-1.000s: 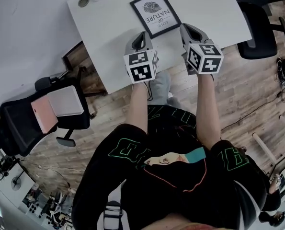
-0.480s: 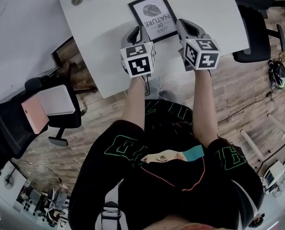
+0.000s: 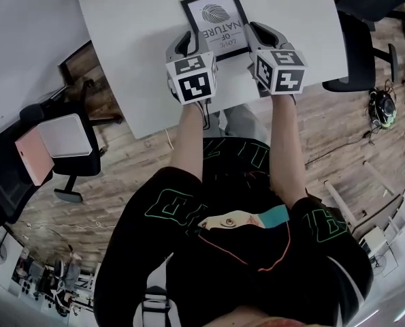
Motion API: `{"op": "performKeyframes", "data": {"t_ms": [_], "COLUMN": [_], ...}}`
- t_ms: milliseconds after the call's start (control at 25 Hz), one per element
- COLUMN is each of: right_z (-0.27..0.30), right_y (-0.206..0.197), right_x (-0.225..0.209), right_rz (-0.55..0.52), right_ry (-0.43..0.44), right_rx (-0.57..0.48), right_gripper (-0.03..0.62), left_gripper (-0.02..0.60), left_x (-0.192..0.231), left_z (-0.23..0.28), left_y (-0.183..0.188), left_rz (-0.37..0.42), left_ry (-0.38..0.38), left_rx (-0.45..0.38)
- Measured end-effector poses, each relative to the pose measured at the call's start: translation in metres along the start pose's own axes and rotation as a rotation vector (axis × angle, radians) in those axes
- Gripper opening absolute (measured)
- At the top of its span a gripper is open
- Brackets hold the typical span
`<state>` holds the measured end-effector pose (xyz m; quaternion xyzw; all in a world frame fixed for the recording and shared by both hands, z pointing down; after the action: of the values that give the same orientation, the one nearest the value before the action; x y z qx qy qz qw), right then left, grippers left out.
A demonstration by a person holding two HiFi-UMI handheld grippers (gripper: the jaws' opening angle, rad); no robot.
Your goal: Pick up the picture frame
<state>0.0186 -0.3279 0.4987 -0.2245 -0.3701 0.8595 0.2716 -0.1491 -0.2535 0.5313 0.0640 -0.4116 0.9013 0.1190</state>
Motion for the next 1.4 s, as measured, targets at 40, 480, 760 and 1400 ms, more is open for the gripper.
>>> {"op": "performKeyframes", "data": {"t_ms": [40, 480, 760, 1400], "right_z": [0.002, 0.039, 0.061, 0.079], "right_y": [-0.001, 0.006, 0.001, -0.007], "right_x": [-0.001, -0.023, -0.032, -0.036], "right_rz": [-0.007, -0.093, -0.114, -0.039], "right_ry": [0.002, 0.082, 0.131, 0.174], "right_rx": [0.01, 0.1, 0.193, 0.309], "right_gripper": [0.041, 0.075, 0.116, 0.114], "left_gripper": [0.081, 0.115, 0.12, 0.086], "left_x": [0.001, -0.004, -0.002, -0.004], "left_z": [0.002, 0.02, 0.032, 0.038], "left_y": [-0.002, -0.006, -0.01, -0.014], "left_rz": [-0.008, -0.085, -0.137, -0.187], "left_ry": [0.01, 0.083, 0.115, 0.134], "left_rx": [0.004, 0.044, 0.079, 0.092]}}
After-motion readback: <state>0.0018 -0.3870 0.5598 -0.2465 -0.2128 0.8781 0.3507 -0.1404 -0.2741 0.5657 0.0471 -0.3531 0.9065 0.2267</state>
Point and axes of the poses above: the fingertips, and each gripper's own axes: z forward along the fingers, x to its left, y out of its top, the point moved 7 cm from there along -z, backward along the fingers, and after that the axes turned 1 degree about z, right-handed, at the moved point
